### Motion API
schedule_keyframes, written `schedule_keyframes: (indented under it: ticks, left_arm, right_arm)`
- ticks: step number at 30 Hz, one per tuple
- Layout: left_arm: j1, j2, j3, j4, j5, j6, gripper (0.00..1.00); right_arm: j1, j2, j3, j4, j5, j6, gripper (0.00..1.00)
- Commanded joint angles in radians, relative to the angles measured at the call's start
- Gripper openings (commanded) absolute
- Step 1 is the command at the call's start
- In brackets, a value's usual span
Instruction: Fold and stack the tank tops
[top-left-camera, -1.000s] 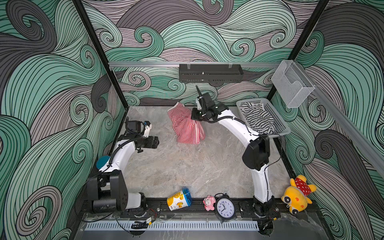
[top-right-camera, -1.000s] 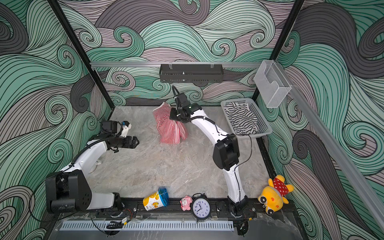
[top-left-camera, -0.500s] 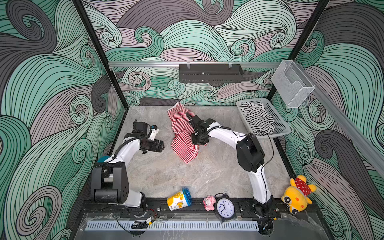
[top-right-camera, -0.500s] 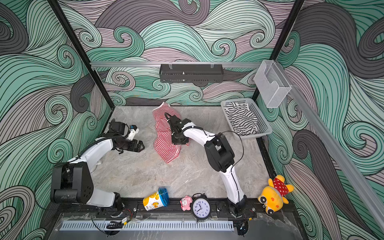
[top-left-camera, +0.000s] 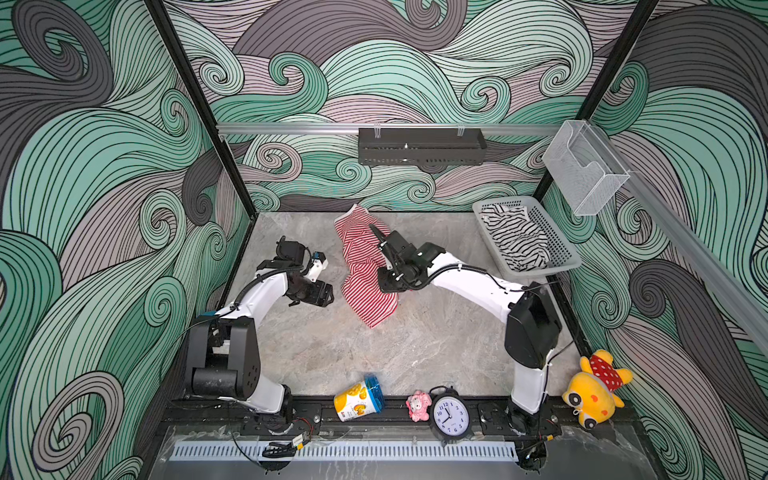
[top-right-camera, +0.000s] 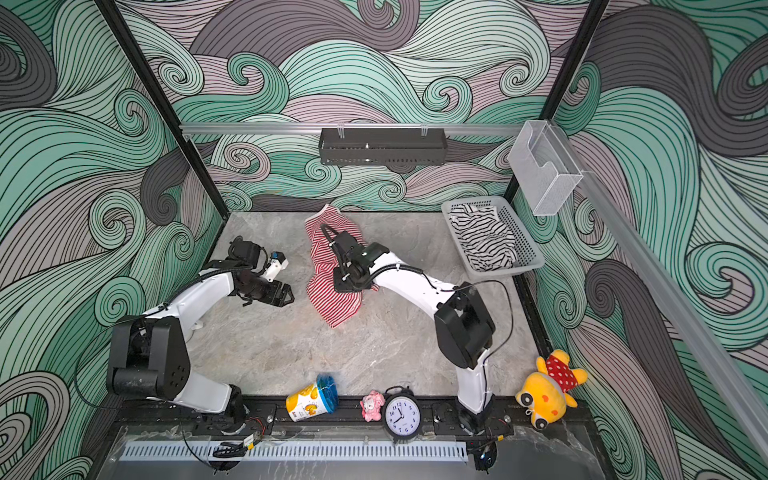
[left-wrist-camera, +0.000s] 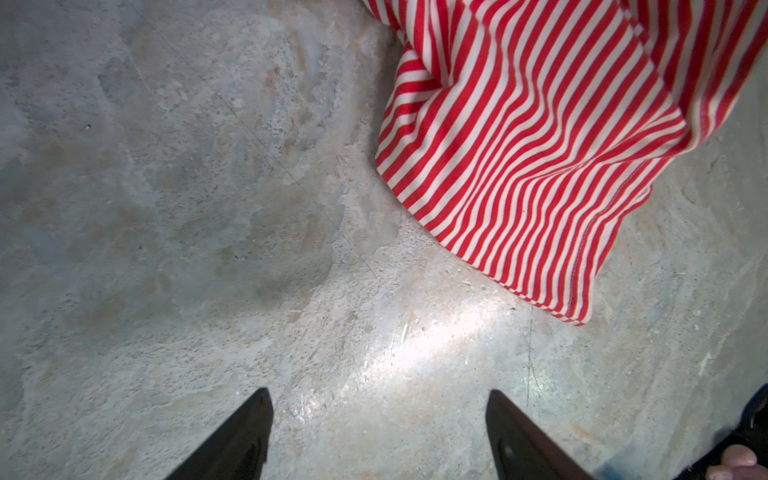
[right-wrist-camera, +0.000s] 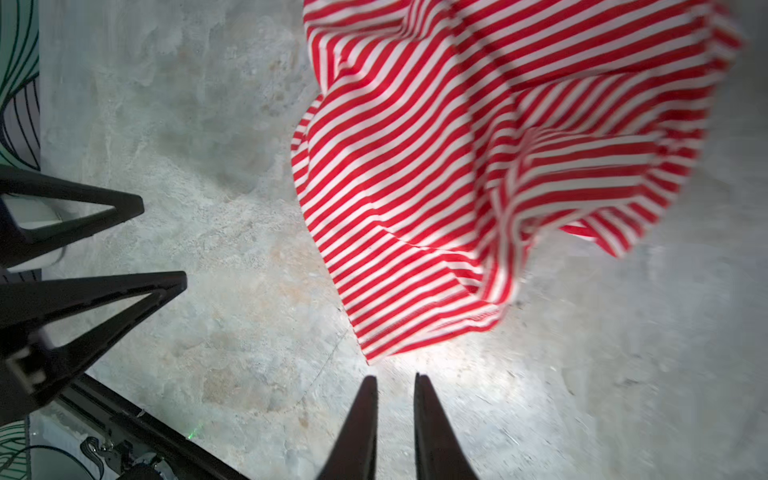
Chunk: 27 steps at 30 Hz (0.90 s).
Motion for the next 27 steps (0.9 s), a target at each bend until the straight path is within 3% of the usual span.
schedule_keyframes:
  ticks: [1,12,23,27]
  left_arm:
    - [-0.007,-0.013,0.027,-0.032,-0.052,-0.002,0.82]
    - [0.029,-0.077,-0.057,0.002,-0.170,-0.050,0.83]
    - [0.244,-0.091,-0.031,-0.041,-0.029,-0.080,0.85]
    - [0.279,-0.090,-0.029,-0.045,-0.001,-0.085,0.85]
  right_arm:
    - [0.003,0.084,-0.022,0.054,-0.071,0.043,0.16]
    - [0.044,0.242,0.021,0.059,-0.109,0.075,0.14]
    - [0.102,0.454,0.242,0.123,-0.249,0.212,0.14]
    - [0.107,0.543,0.383,0.186,-0.333,0.295,0.14]
